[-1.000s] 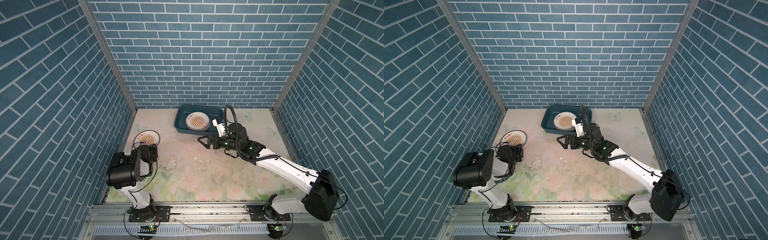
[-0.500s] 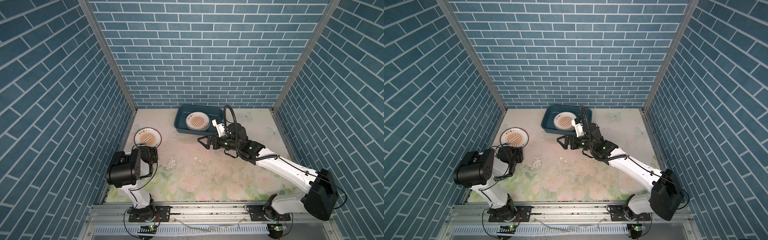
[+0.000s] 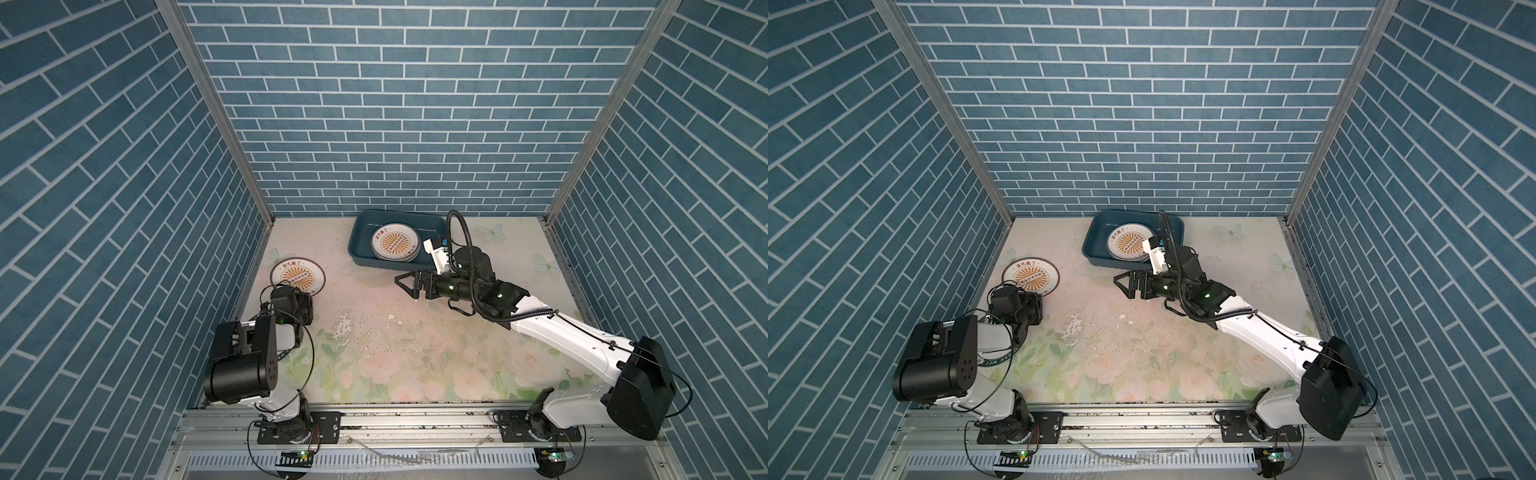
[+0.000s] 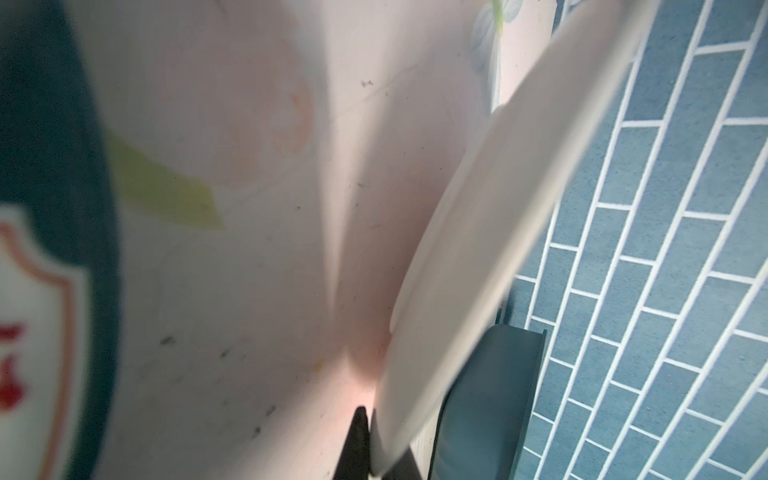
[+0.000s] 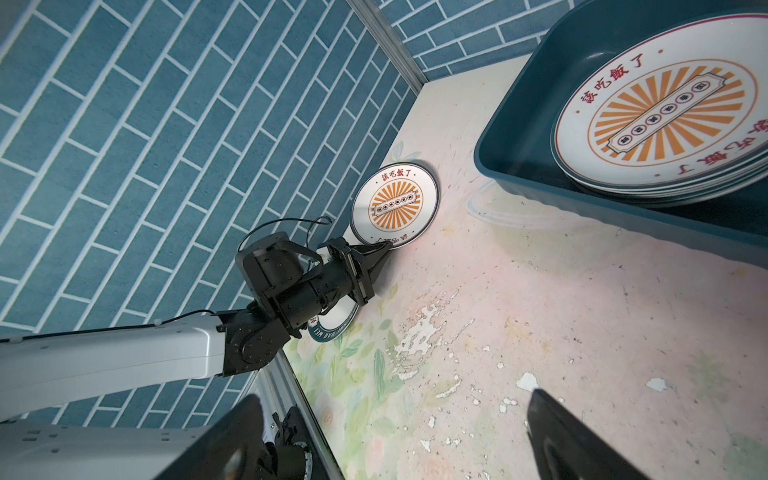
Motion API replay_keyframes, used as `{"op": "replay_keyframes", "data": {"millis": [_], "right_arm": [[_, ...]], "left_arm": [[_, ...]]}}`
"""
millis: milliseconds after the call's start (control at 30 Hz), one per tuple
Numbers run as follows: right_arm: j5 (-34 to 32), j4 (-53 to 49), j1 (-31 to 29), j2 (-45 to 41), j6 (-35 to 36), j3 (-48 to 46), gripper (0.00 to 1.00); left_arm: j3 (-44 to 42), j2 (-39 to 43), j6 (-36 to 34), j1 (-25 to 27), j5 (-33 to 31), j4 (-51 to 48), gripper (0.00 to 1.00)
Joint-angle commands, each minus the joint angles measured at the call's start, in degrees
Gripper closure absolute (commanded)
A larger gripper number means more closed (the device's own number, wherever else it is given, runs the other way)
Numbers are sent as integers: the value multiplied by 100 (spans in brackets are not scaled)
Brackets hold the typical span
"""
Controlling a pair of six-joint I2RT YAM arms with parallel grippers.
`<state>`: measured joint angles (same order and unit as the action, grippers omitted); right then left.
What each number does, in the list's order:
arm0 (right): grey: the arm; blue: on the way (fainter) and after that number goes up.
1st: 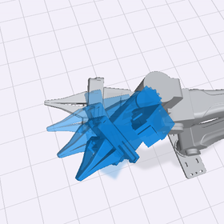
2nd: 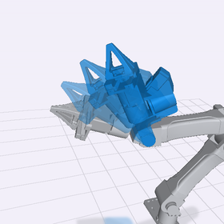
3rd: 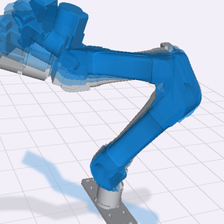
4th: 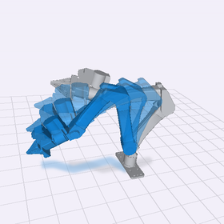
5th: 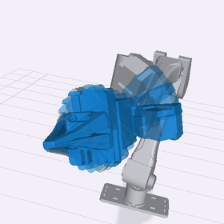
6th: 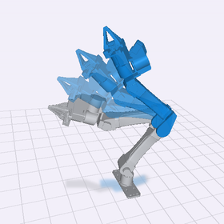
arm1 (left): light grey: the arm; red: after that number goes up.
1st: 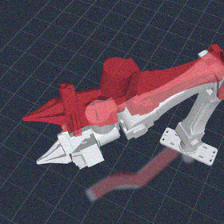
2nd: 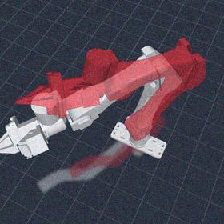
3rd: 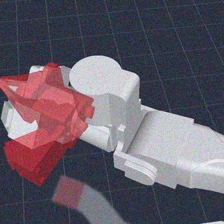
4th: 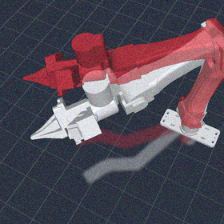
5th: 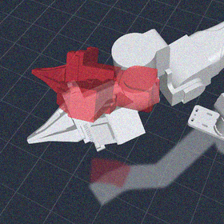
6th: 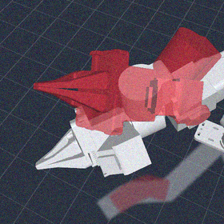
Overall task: Place the plates into the plastic bin on the countertop
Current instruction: 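Lift the sunburst plate upright off the table with the left gripper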
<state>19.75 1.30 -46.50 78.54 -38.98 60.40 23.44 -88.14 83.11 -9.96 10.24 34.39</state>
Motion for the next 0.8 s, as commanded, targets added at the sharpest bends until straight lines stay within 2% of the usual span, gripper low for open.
{"op": "replay_keyframes", "data": {"millis": [0,500,767], "right_arm": [[-32,-9,-30,-22,117,183,1],[-162,-94,-26,-386,160,-40,2],[-525,-399,-23,-783,364,-164,1]], "left_arm": [[223,299,-414,-51,-66,-871,94],[827,1377,-1103,-68,174,-2385,94],[1094,1832,-1338,-68,478,-2851,94]]}}
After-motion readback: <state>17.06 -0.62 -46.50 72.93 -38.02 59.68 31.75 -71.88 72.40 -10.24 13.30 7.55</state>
